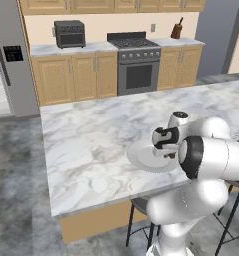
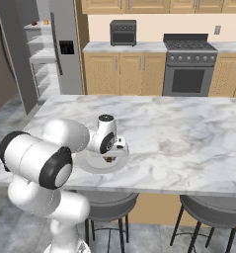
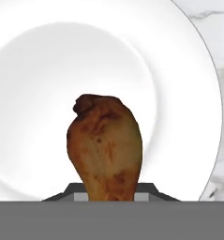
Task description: Take the cheese, chicken drumstick, and potato from the fridge and place them on the plate on the dining counter to create an appetizer plate.
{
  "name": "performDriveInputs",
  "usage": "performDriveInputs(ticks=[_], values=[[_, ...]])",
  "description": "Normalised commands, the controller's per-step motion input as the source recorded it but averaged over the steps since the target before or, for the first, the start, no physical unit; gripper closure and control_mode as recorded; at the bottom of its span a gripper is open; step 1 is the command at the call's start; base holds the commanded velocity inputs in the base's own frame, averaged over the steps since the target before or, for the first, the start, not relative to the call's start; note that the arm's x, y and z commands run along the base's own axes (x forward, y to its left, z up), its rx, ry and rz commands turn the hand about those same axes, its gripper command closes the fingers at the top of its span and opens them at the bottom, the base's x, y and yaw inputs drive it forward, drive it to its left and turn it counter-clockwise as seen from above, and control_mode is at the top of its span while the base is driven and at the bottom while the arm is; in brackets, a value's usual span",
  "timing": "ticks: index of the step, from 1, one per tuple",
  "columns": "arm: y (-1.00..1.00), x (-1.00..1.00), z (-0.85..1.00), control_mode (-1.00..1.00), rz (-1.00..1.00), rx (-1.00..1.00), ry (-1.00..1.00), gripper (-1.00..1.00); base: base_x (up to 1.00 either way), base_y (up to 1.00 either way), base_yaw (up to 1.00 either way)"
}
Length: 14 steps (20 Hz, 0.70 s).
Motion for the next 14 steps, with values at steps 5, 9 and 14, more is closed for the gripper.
performDriveInputs(ticks=[5,9,14], values=[[0.07,0.46,-0.3,-1.0,-0.01,0.0,0.0,1.0,0.0,0.0,0.0],[0.0,0.34,-0.39,-1.0,-0.01,0.0,0.0,-1.0,0.0,0.0,0.0],[0.0,0.02,-0.14,-1.0,-0.05,0.0,0.0,-1.0,0.0,0.0,0.0]])
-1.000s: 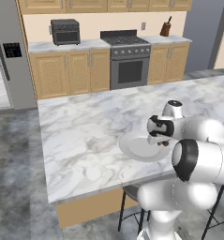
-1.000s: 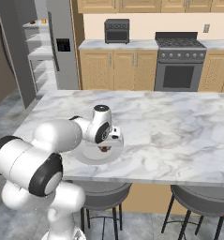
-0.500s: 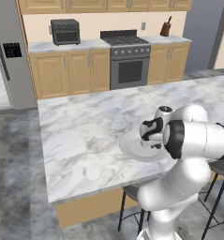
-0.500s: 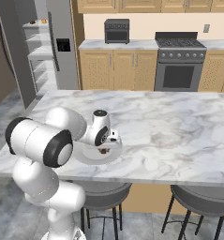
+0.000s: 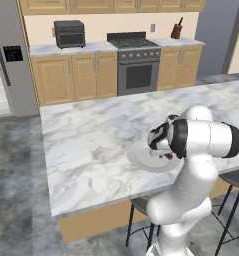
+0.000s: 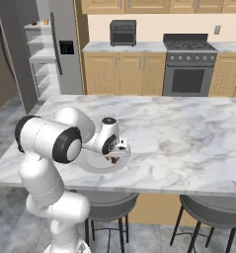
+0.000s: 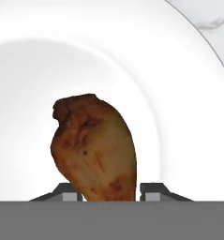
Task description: Take the cheese, chicken drumstick, and potato from the fridge and place them on the plate on the dining counter to create an appetizer plate.
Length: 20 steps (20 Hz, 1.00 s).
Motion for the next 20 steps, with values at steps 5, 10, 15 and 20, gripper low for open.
performDriveInputs(ticks=[5,10,15,20], values=[[0.01,-0.52,0.5,-1.0,-0.08,-0.01,-0.06,-1.0,0.0,0.0,0.0],[0.18,-0.5,0.85,-1.0,-0.11,-0.08,-0.14,-1.0,0.0,0.0,0.0],[0.23,-0.76,0.85,-1.0,-0.09,-0.09,-0.18,-1.0,0.0,0.0,0.0],[0.04,-0.69,0.9,-1.0,-0.11,0.0,-0.22,-1.0,0.0,0.0,0.0]])
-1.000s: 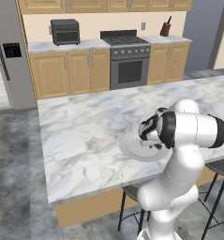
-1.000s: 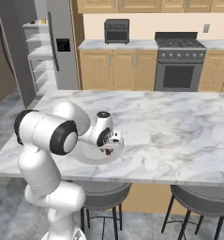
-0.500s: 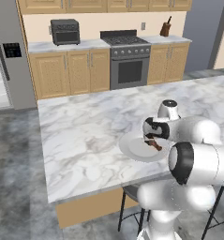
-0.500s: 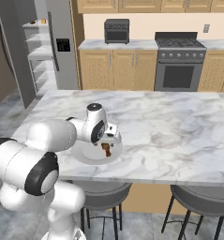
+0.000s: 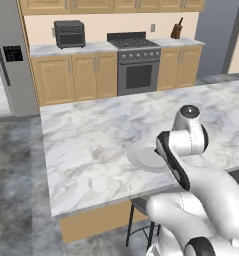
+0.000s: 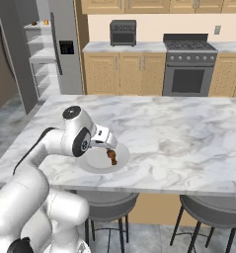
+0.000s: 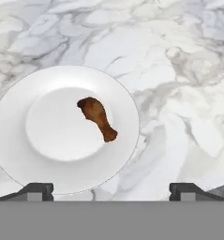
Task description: Take the cheese, chicken drumstick, and potato from the fridge and place them on the plate on the dining counter to create an appetizer plate.
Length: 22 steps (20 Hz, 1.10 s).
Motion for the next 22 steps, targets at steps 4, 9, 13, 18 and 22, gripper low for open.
performDriveInputs(ticks=[4,9,13,18,22], values=[[0.01,-0.49,0.84,-1.0,-0.1,0.08,-0.18,-1.0,0.0,0.0,0.0],[0.08,-0.46,0.75,-1.0,-0.01,0.11,-0.09,-1.0,0.0,0.0,0.0],[0.27,-0.36,0.49,-1.0,0.09,0.07,0.0,-1.0,0.0,0.0,0.0],[0.34,-0.37,0.33,-1.0,0.17,0.0,0.0,-1.0,0.0,0.0,0.0],[0.13,-0.33,0.15,-1.0,0.19,0.0,-0.01,-1.0,0.0,0.0,0.0]])
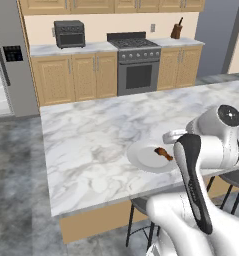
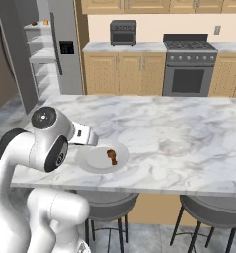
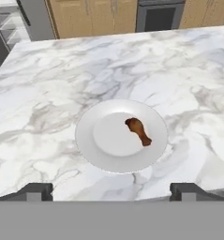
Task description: Take the cheese, chicken drumstick, and potato from the fridge and place them on the plate on the dining counter to create an appetizer plate.
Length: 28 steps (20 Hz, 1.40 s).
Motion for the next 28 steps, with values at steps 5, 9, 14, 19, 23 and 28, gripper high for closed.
performDriveInputs(ticks=[5,9,14,19,23,28], values=[[0.0,-0.64,0.26,-1.0,0.06,0.0,-0.15,-1.0,0.0,0.0,0.0],[0.22,-0.15,0.09,-1.0,0.0,-0.04,-0.08,-1.0,0.0,0.0,0.0],[0.08,0.05,0.0,-1.0,0.0,-0.01,0.0,-1.0,0.0,0.0,0.0],[0.0,0.0,0.0,1.0,0.0,0.0,0.0,-1.0,-0.26,0.02,0.0],[0.0,0.0,0.0,1.0,0.0,0.0,0.0,-1.0,-0.68,0.32,0.01],[0.0,0.0,0.0,1.0,0.0,0.0,0.0,-1.0,-0.81,0.76,0.01]])
